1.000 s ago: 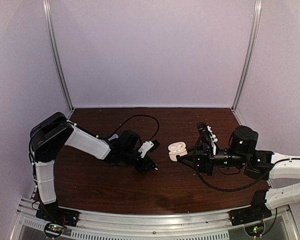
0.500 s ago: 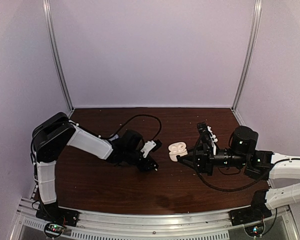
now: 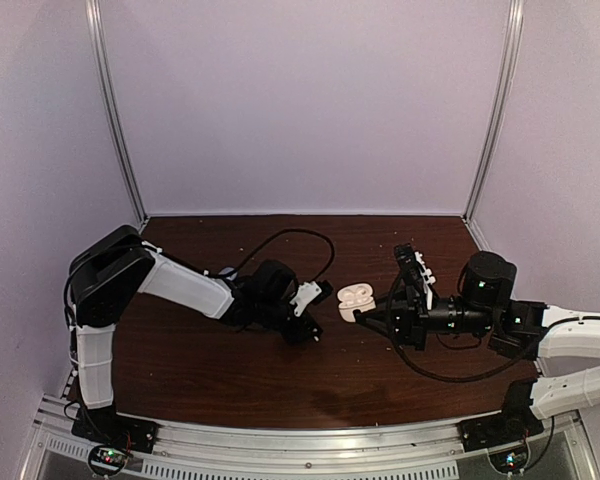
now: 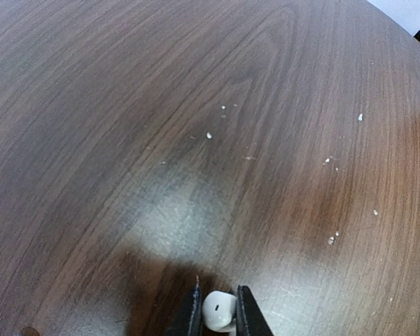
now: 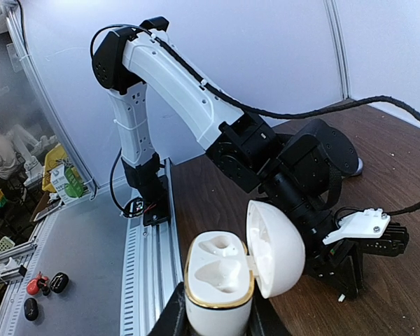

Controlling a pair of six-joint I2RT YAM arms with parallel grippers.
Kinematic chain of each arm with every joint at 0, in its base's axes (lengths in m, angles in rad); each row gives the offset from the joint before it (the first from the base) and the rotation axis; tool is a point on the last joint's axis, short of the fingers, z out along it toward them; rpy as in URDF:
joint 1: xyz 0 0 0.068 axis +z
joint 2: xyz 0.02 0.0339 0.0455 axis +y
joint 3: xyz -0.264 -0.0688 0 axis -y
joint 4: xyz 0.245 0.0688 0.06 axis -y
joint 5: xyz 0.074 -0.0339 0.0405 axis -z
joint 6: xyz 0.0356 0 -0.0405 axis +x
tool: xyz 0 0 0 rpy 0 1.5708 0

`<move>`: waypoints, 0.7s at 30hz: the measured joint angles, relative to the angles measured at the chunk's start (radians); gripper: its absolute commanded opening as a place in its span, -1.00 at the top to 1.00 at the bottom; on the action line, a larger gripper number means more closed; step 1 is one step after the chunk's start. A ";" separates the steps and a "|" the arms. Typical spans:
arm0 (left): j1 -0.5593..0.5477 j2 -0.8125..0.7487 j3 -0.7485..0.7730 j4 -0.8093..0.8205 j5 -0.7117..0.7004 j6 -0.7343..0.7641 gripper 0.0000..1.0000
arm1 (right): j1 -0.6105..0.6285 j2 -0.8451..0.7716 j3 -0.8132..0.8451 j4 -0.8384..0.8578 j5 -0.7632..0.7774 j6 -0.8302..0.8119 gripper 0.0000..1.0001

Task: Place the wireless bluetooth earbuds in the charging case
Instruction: Pick up the left earbud from the center of the board.

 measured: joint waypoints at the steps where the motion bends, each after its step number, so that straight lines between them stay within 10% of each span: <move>1: 0.000 -0.001 0.000 -0.001 -0.003 0.001 0.86 | 0.000 0.000 0.000 0.000 0.000 0.000 1.00; 21: -0.010 -0.526 -0.238 0.002 -0.118 0.012 0.95 | 0.001 0.059 -0.052 0.079 -0.018 -0.087 1.00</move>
